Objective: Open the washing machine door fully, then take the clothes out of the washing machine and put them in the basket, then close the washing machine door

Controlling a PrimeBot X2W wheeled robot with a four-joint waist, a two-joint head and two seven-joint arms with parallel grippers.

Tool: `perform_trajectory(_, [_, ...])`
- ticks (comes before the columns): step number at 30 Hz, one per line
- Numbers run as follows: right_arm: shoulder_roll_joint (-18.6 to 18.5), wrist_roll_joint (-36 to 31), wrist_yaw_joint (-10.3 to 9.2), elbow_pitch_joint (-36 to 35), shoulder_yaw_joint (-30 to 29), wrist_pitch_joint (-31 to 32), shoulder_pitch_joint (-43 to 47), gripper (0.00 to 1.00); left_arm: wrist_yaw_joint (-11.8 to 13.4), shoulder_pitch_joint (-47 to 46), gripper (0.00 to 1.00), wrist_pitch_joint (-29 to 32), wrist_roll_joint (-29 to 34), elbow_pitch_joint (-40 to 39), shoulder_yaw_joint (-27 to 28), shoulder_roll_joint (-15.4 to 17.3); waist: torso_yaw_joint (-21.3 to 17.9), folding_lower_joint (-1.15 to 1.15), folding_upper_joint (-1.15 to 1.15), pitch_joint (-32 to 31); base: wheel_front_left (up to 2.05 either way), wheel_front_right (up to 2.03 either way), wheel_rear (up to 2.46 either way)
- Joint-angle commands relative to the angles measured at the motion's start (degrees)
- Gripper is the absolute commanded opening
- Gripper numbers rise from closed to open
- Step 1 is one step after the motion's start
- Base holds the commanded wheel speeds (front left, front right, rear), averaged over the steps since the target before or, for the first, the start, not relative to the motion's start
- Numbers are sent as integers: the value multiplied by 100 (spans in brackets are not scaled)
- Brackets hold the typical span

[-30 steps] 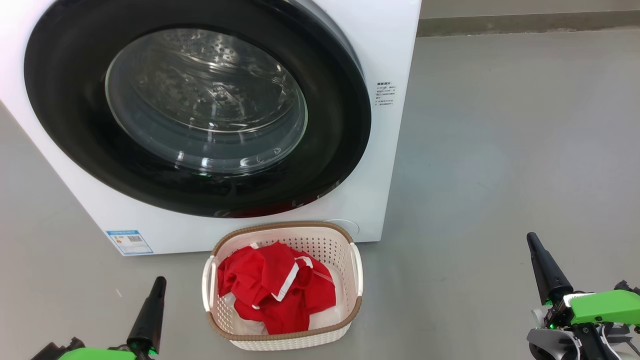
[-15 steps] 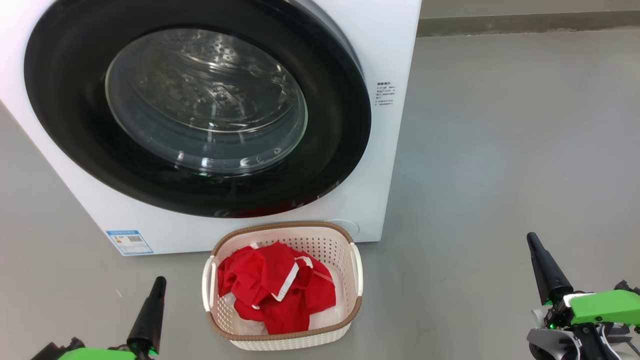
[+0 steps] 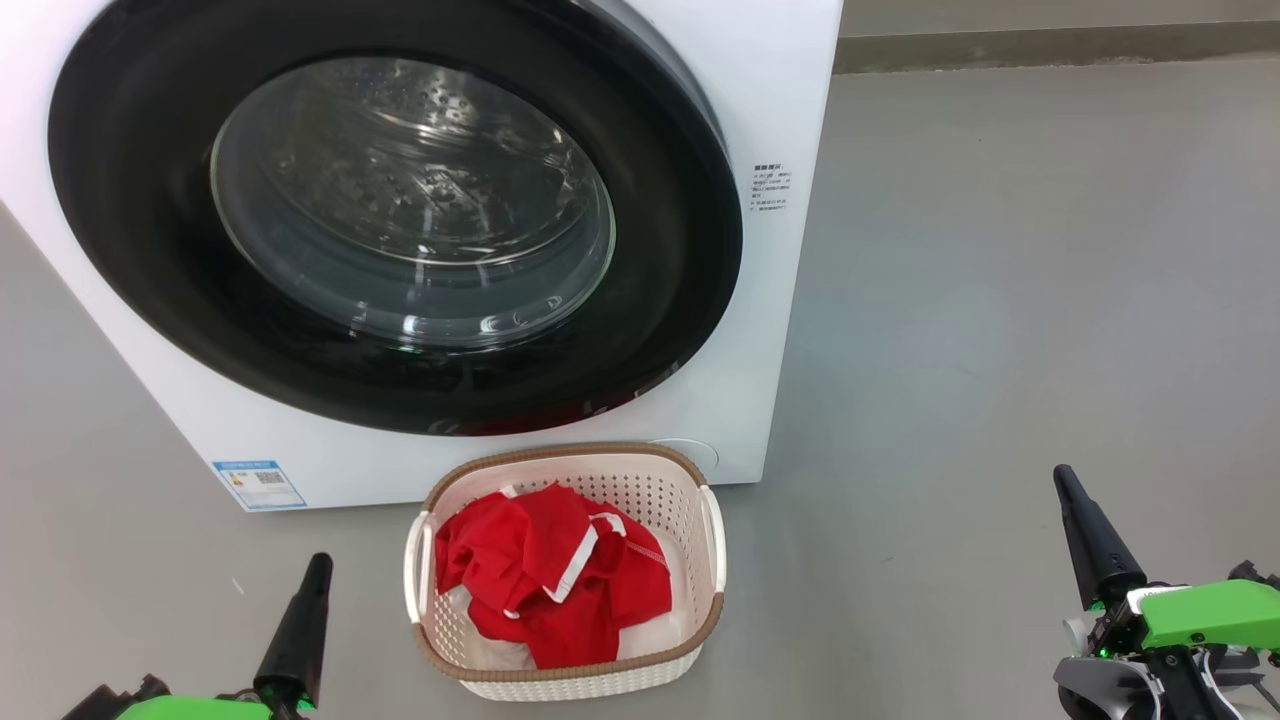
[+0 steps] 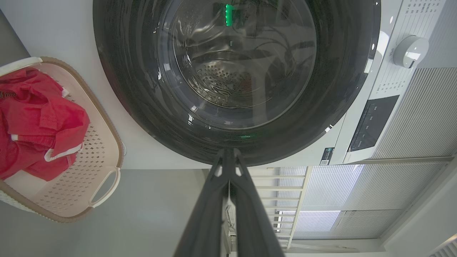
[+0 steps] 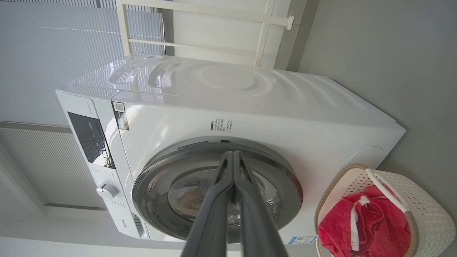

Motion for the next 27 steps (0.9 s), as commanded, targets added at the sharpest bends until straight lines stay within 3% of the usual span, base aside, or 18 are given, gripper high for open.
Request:
perform_trajectory(1, [-34, -56, -3, -165, 86, 45, -242, 0, -40, -240, 0, 18, -40, -158, 201, 61, 0, 0, 0, 0, 0, 0, 0])
perform_trajectory(27, [-23, -70, -3, -164, 69, 59, -244, 0, -40, -240, 0, 17, -40, -158, 201, 61, 0, 0, 0, 0, 0, 0, 0])
